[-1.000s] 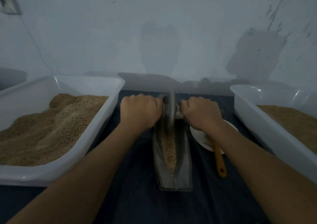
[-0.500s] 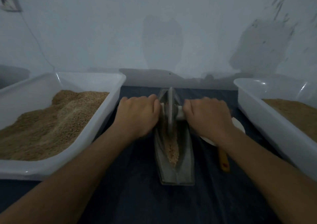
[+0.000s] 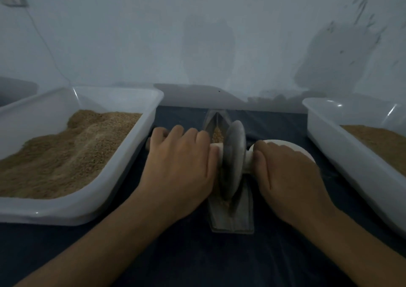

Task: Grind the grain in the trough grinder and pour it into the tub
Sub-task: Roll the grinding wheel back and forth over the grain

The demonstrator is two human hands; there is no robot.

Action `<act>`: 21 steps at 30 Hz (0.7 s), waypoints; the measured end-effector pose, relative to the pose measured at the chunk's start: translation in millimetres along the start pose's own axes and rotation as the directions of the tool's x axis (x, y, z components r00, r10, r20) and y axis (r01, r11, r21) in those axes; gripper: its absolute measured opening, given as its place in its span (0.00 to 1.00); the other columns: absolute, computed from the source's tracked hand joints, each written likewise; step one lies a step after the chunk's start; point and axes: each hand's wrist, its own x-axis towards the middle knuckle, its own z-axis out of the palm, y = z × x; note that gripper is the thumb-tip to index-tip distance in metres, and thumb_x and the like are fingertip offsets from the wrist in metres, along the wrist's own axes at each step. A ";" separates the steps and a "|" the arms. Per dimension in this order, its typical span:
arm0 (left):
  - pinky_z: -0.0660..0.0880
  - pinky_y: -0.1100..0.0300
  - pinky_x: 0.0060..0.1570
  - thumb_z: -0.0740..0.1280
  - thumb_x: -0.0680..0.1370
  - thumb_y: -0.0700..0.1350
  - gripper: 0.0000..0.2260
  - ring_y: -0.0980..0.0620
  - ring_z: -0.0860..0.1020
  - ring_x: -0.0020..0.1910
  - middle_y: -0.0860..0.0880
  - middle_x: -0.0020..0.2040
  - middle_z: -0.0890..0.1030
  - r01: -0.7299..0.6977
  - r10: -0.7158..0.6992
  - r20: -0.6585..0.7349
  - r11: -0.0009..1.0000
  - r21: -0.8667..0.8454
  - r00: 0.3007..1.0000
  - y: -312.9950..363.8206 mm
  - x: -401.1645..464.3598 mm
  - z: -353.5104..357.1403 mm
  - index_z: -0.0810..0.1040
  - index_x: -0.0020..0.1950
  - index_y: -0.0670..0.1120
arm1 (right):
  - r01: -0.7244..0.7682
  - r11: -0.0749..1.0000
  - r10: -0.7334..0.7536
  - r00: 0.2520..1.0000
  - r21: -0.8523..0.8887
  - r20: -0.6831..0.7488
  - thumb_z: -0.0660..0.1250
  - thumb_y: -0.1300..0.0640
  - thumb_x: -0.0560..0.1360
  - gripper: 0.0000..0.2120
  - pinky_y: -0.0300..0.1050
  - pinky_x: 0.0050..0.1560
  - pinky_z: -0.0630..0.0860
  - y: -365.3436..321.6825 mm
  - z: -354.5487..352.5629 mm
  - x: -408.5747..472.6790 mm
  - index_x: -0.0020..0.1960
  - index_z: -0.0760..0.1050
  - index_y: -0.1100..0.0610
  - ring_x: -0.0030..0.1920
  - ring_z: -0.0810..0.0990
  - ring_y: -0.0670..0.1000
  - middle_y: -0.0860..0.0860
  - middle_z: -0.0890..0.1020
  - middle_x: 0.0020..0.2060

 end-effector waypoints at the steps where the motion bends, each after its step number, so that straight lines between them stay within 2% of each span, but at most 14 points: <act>1: 0.61 0.50 0.46 0.45 0.85 0.53 0.15 0.50 0.62 0.35 0.55 0.36 0.65 0.001 -0.001 0.022 1.000 0.001 1.000 -1.8 -1.8 0.6 0.63 0.41 0.54 | 0.017 1.000 -0.017 1.000 -0.025 -0.011 0.50 0.49 0.84 0.14 0.46 0.30 0.64 -1.3 -0.9 -1.7 0.41 0.64 0.46 0.29 0.65 0.42 0.42 0.66 0.30; 5: 0.61 0.51 0.41 0.39 0.83 0.54 0.17 0.50 0.66 0.34 0.55 0.38 0.68 -0.007 0.005 0.175 1.000 0.010 0.984 -14.9 17.5 16.9 0.63 0.42 0.54 | 0.015 0.996 -0.011 0.999 -0.093 0.044 0.45 0.47 0.82 0.19 0.44 0.28 0.58 2.9 10.2 28.8 0.35 0.61 0.47 0.25 0.63 0.44 0.44 0.65 0.25; 6: 0.63 0.52 0.40 0.41 0.84 0.54 0.16 0.49 0.69 0.34 0.53 0.40 0.70 -0.044 0.037 0.203 0.999 0.031 0.978 -20.1 27.7 24.9 0.64 0.44 0.52 | -0.001 0.991 0.013 0.996 -0.131 0.090 0.42 0.47 0.80 0.20 0.44 0.30 0.58 5.0 17.6 45.5 0.34 0.62 0.50 0.25 0.65 0.47 0.45 0.64 0.26; 8: 0.67 0.50 0.37 0.50 0.85 0.49 0.09 0.44 0.73 0.38 0.49 0.45 0.74 -0.115 0.089 0.253 0.989 0.091 0.963 -29.7 52.9 44.2 0.64 0.48 0.47 | -0.013 0.975 0.061 0.976 -0.220 0.208 0.35 0.46 0.74 0.22 0.49 0.34 0.63 12.6 34.2 84.1 0.36 0.63 0.54 0.33 0.70 0.55 0.47 0.64 0.30; 9: 0.69 0.50 0.38 0.53 0.84 0.47 0.07 0.42 0.75 0.41 0.47 0.47 0.76 -0.083 0.052 0.287 0.992 0.096 0.957 -33.4 65.9 53.4 0.64 0.49 0.47 | -0.056 0.974 0.115 0.958 -0.218 0.265 0.36 0.45 0.75 0.23 0.51 0.37 0.67 18.3 41.5 102.9 0.38 0.65 0.54 0.38 0.73 0.56 0.48 0.65 0.31; 11: 0.70 0.49 0.42 0.53 0.85 0.46 0.07 0.41 0.75 0.45 0.44 0.50 0.78 0.007 -0.034 0.368 0.997 0.076 0.929 -41.3 89.4 70.9 0.65 0.48 0.46 | -0.140 0.972 0.205 0.901 -0.191 0.381 0.44 0.42 0.80 0.22 0.52 0.43 0.69 28.4 53.9 133.2 0.37 0.66 0.52 0.41 0.74 0.56 0.49 0.70 0.34; 13: 0.69 0.49 0.44 0.52 0.85 0.47 0.09 0.41 0.75 0.48 0.43 0.52 0.78 0.055 -0.073 0.412 0.997 0.055 0.908 -45.3 101.1 81.4 0.66 0.48 0.46 | -0.089 0.977 0.164 0.891 -0.191 0.424 0.45 0.43 0.81 0.20 0.50 0.42 0.66 32.0 61.0 148.1 0.38 0.65 0.52 0.42 0.72 0.55 0.50 0.71 0.37; 16: 0.69 0.50 0.40 0.54 0.85 0.47 0.08 0.43 0.72 0.43 0.44 0.49 0.77 -0.011 -0.022 0.356 0.996 0.093 0.934 -44.4 92.6 77.9 0.65 0.48 0.47 | -0.032 0.979 0.106 0.924 -0.202 0.367 0.47 0.47 0.82 0.19 0.46 0.34 0.61 29.6 53.7 138.4 0.38 0.64 0.55 0.37 0.70 0.53 0.53 0.75 0.39; 18: 0.70 0.51 0.37 0.55 0.85 0.47 0.06 0.44 0.72 0.40 0.45 0.47 0.77 -0.050 0.021 0.298 0.995 0.091 0.954 -39.1 72.8 65.4 0.65 0.49 0.46 | 0.013 0.989 0.024 0.970 -0.150 0.242 0.50 0.53 0.82 0.12 0.44 0.32 0.60 18.9 42.6 116.6 0.41 0.60 0.55 0.35 0.67 0.53 0.53 0.71 0.36; 19: 0.70 0.52 0.37 0.55 0.85 0.47 0.06 0.44 0.74 0.40 0.46 0.46 0.77 -0.071 0.044 0.272 0.993 0.089 0.961 -36.0 62.4 58.6 0.66 0.50 0.47 | 0.032 0.989 0.003 0.973 -0.145 0.231 0.48 0.55 0.81 0.09 0.45 0.33 0.61 11.8 34.9 101.8 0.42 0.59 0.54 0.35 0.67 0.52 0.51 0.67 0.34; 21: 0.71 0.52 0.40 0.48 0.85 0.51 0.11 0.45 0.75 0.40 0.50 0.45 0.75 -0.101 0.078 0.236 0.991 0.088 0.969 -28.0 41.2 42.9 0.67 0.51 0.50 | -0.020 0.989 0.048 0.981 -0.149 0.186 0.41 0.52 0.79 0.16 0.46 0.33 0.62 -0.7 21.7 69.6 0.37 0.60 0.56 0.29 0.65 0.50 0.46 0.66 0.30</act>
